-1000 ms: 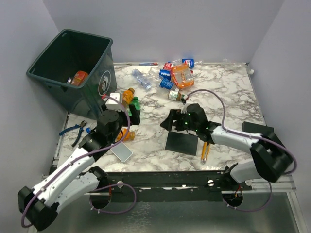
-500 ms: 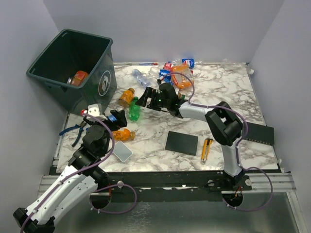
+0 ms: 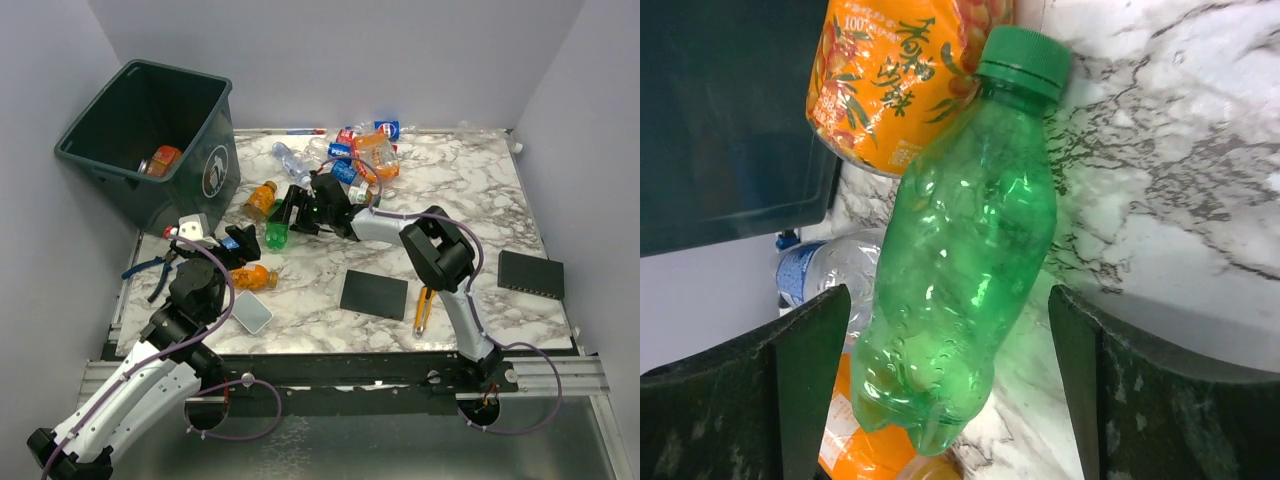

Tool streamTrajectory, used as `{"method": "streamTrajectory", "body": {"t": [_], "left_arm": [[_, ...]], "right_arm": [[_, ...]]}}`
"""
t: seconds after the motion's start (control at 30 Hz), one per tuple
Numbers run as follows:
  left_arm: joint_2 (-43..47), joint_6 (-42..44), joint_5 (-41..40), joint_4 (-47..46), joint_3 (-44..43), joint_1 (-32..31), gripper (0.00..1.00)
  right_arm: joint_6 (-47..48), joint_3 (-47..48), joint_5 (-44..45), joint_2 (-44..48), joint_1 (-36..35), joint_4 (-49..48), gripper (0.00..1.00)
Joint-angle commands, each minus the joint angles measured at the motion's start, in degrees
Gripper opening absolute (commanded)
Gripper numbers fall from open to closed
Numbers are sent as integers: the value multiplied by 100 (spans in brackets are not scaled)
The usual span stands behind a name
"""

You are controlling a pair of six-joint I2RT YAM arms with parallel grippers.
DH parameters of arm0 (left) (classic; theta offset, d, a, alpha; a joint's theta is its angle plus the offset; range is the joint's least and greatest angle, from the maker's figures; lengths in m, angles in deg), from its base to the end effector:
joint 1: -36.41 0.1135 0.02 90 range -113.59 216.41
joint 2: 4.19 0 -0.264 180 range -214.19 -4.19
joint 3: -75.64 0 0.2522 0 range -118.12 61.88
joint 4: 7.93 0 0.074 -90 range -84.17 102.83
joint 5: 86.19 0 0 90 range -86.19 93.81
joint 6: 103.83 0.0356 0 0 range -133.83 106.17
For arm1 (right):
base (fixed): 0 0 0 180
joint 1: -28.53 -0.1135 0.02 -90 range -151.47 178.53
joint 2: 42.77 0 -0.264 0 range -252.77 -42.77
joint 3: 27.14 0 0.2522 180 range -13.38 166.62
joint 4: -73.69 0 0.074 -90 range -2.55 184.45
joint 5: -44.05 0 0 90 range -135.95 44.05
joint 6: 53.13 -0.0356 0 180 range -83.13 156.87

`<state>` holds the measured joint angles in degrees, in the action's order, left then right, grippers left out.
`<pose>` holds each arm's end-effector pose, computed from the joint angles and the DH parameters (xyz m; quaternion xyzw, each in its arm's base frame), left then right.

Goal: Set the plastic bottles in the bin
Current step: Pick up the plastic bottle at the center of the board.

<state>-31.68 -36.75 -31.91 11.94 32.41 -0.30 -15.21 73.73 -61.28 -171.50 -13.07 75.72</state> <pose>0.1176 -0.0618 0.2964 -0.1237 0.7169 -0.1275 0.6742 0.3692 0.3404 0.1476 0.0118 0.8603 0.4410 0.2553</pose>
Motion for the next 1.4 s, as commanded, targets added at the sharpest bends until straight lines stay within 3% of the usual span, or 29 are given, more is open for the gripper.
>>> {"method": "streamTrajectory", "body": {"t": [0.0, 0.4, 0.57, 0.77, 0.9, 1.1, 1.37], "left_arm": [[-25, -5, -124, -63, 56, 23, 99], [-161, -5, -93, -61, 47, 24, 99], [-161, 12, -46, -156, 68, 28, 99], [-206, -148, 381, -760, 219, 28, 99], [-420, -476, 1196, -1184, -28, 24, 99], [-1770, -853, 3264, -1533, -1249, 36, 99], [-3426, -2019, 5846, -2778, -2320, 34, 99]], "right_arm": [[-83, 127, -227, -275, -116, 171, 80], [-42, -1161, -311, 297, -181, -562, 40], [497, -2050, 186, 1471, -170, -786, 33], [1604, -3293, 657, 3517, -167, -838, 29], [2567, -4438, 809, 5180, -167, -1095, 27], [3588, -5621, 493, 7656, -177, -975, 26], [3810, -6252, 573, 9111, -186, -540, 25]]}}
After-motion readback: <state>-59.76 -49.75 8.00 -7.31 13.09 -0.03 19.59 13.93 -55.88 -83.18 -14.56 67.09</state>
